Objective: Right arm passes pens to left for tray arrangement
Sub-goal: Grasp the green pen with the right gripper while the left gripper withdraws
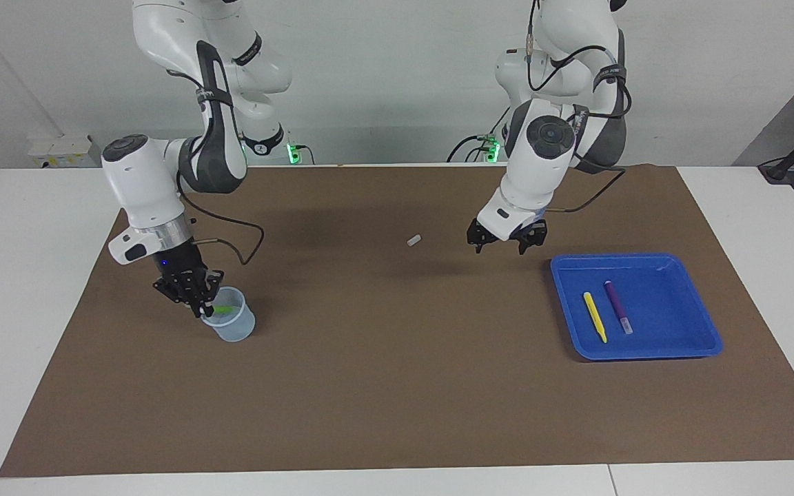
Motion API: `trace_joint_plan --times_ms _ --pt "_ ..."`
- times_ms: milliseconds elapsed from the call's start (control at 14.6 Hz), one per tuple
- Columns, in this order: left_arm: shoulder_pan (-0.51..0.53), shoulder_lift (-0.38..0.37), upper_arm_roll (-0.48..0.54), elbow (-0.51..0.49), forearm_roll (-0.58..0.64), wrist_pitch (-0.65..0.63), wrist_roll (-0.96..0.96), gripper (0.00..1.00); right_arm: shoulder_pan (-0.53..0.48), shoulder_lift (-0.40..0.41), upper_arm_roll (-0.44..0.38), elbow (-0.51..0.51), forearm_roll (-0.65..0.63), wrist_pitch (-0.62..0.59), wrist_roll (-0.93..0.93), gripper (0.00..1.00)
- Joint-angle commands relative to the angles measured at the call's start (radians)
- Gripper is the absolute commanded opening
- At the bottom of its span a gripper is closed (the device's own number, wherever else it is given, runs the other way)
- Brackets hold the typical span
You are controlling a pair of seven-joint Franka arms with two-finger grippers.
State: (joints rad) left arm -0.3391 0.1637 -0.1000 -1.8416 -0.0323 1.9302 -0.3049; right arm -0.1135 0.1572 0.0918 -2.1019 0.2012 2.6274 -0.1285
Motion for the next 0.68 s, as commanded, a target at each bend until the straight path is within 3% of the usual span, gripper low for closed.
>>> trace_joint_plan --times_ms 0,205,616 --pt "-0.02 -0.032 0.013 -0.034 -0.063 0.019 -0.014 1.0 -0.003 -0.031 0.006 -0.001 -0.029 -0.006 0.024 0.0" --pt "-0.089 -0.033 0.013 -0.034 -0.066 0.019 -0.029 1.0 0.0 -0.082 0.009 0.057 -0.031 -0.096 0.03 0.0" --pt "-0.204 -0.03 0.011 -0.042 -0.08 0.128 -0.192 1.0 0.014 -0.114 0.023 0.333 -0.029 -0.459 0.154 0.0"
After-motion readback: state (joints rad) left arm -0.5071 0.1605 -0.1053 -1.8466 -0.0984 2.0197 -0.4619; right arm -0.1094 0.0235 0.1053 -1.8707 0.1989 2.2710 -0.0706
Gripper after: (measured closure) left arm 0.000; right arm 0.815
